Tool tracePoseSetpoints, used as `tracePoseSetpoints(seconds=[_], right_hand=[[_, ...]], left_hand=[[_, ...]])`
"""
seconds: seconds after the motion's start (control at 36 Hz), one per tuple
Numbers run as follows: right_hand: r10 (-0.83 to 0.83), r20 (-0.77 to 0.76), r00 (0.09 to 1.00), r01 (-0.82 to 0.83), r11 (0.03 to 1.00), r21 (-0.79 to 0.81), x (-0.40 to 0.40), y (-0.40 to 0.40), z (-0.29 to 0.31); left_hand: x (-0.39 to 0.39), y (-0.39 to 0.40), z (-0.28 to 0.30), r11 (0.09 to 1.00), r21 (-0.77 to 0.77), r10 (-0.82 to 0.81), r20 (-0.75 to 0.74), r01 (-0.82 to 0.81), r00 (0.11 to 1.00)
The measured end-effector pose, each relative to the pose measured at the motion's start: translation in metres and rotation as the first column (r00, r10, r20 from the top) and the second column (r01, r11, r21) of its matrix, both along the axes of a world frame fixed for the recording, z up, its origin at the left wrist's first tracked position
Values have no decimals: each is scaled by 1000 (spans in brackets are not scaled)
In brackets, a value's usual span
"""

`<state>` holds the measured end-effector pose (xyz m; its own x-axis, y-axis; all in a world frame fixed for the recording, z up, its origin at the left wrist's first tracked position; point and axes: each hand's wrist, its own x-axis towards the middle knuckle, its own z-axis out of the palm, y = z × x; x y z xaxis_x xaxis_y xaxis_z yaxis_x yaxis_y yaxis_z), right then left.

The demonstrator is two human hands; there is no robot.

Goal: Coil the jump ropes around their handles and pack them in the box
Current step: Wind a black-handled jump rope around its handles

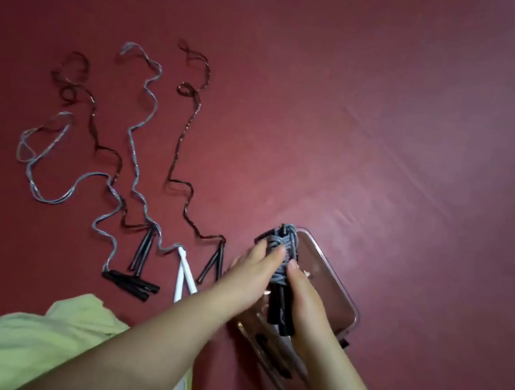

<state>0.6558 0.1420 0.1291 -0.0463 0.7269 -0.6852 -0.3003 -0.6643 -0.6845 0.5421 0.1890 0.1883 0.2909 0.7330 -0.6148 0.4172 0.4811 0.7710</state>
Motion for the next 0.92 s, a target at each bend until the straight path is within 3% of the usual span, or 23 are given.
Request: tracePoseSetpoints(seconds=[0.08, 0.19, 0.31, 0.5, 0.67, 0.81, 0.92], right_hand=[[-107, 89, 990, 121, 978, -168, 25, -15, -38], [-156, 327, 932, 261, 916, -305, 50, -13, -84], [-256, 361, 897, 396, 829, -395, 67, -9, -132], [-195, 364, 911, 361, 804, -472, 72, -8, -159], [-145, 360, 922, 274, 900, -340, 46, 10, -116], [-45, 278, 960, 82, 989, -124, -5, 39, -38], [104, 230, 968, -115, 993, 37, -61, 65, 23]], left_hand=[[10, -11, -28, 988, -121, -110, -124, 95, 986], [7, -12, -56, 961, -180, -250, -228, 211, 941], [1, -10, -71, 950, -223, -270, -229, 220, 935], [-13, -17, -78, 925, -251, -342, -224, 285, 913], [-27, 7, -58, 972, -147, -212, -232, 182, 949], [-54, 39, -18, 992, 7, -124, -247, 130, 961], [-104, 61, 31, 975, 172, -95, -258, 142, 961]])
